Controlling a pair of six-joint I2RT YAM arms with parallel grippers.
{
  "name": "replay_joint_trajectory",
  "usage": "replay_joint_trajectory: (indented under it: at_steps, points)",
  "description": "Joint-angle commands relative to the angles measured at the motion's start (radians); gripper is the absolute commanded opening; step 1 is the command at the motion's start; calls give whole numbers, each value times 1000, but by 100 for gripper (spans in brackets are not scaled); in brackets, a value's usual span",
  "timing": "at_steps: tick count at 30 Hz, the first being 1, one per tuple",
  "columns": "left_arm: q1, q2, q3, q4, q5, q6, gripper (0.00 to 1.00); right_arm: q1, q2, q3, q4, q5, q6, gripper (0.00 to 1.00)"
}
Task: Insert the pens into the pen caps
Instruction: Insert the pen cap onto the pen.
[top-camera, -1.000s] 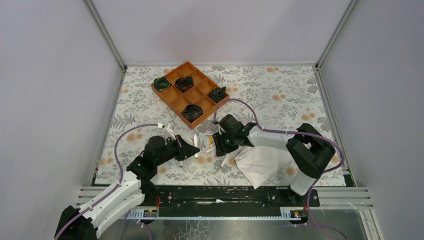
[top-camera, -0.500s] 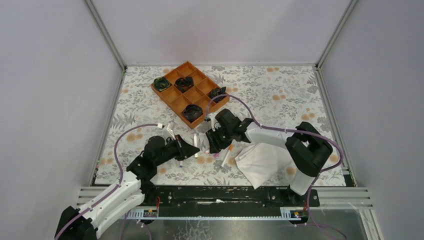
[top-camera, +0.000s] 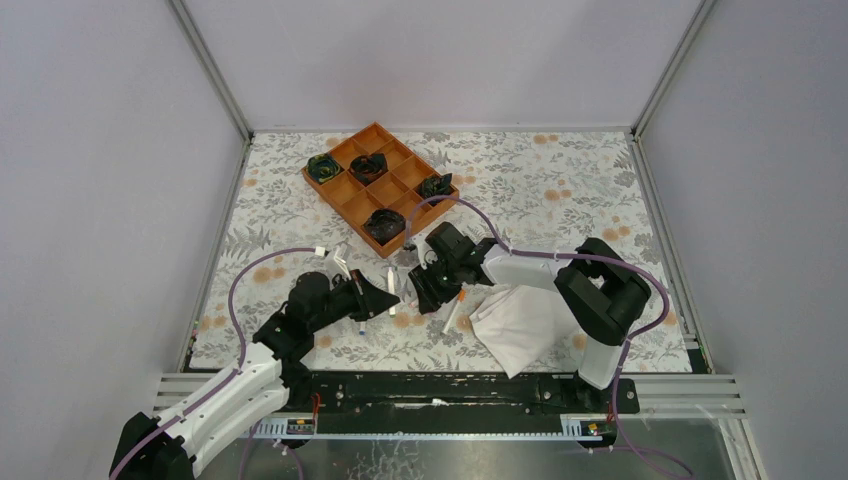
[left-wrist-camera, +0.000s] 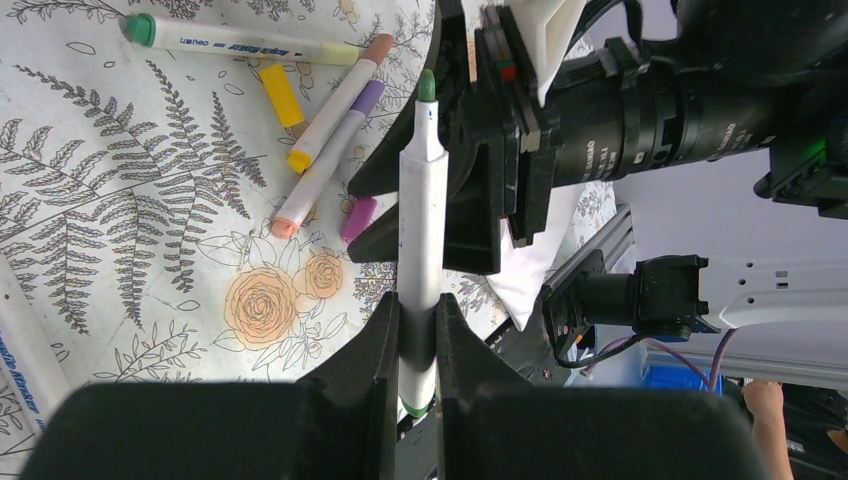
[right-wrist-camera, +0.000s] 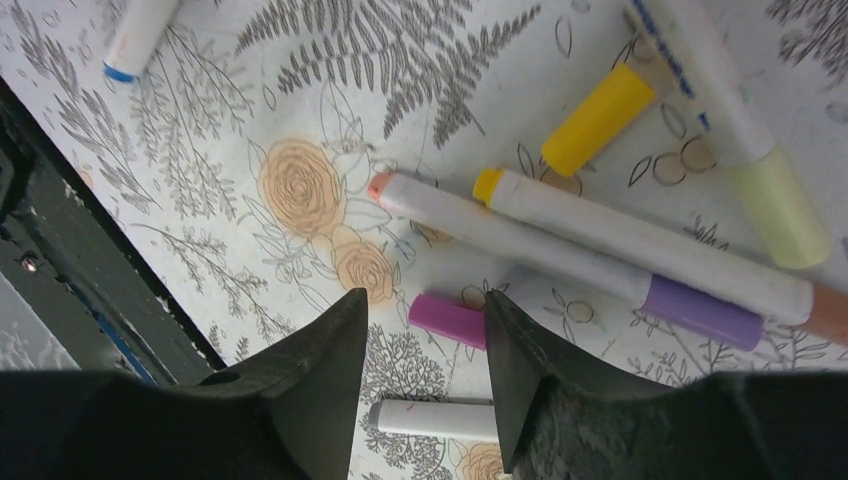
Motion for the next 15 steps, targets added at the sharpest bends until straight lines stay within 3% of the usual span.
replay_joint_trajectory:
  at_steps: [1,8,15]
  points:
    - [7,-7,6,21,18,6,0,19,-40,-33,-23,-8,-12,53]
    - [7,-14,4,19,21,4,0,68,-74,-66,-83,60,-4,52]
    - [8,-25,4,9,19,4,0,148,-65,-35,-176,289,19,47]
